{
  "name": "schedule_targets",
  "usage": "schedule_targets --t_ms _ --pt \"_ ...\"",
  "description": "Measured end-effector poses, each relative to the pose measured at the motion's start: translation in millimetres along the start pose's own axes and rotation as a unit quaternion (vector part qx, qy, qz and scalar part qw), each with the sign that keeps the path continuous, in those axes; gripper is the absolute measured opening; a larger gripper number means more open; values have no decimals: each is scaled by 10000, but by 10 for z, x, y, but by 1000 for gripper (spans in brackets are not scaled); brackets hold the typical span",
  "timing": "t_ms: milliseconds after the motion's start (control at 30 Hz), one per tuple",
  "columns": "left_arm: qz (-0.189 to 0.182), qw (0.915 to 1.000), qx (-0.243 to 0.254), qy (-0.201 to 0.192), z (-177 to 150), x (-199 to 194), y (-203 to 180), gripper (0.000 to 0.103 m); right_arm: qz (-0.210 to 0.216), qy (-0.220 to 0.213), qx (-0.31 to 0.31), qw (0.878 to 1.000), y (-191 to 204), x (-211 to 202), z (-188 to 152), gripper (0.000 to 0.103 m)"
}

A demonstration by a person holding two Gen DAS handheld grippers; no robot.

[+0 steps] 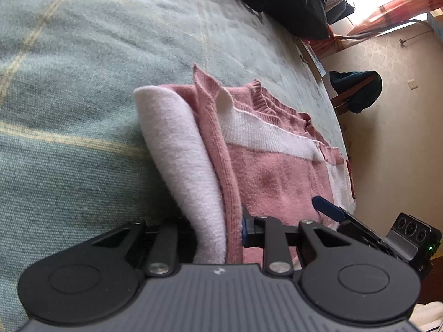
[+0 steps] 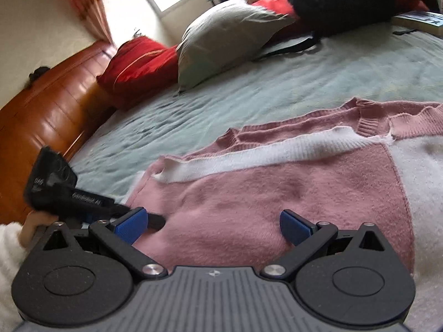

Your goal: Fold clothes

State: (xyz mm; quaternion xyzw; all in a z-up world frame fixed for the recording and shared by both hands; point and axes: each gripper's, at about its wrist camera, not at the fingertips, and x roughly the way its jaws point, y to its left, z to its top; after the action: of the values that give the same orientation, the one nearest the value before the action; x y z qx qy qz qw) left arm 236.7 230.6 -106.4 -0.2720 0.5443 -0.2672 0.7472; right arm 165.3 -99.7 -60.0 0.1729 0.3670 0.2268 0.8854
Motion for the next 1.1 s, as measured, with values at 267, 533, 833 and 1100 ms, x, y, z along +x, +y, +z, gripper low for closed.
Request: schedule_targets --t_ms 267,533,833,1100 --pt "124 9998 155 -78 -15 3 -70 26 -398 -146 -45 9991 -79 407 309 103" --pt "91 9998 168 -86 -18 24 -89 26 -432 -13 75 9990 -114 496 504 103" --pt "79 9998 158 -83 -11 66 -104 26 -15 299 302 9991 -31 -79 189 103" --pt "216 9989 378 -148 -38 67 -209 37 -126 403 -6 9991 55 -72 -60 103"
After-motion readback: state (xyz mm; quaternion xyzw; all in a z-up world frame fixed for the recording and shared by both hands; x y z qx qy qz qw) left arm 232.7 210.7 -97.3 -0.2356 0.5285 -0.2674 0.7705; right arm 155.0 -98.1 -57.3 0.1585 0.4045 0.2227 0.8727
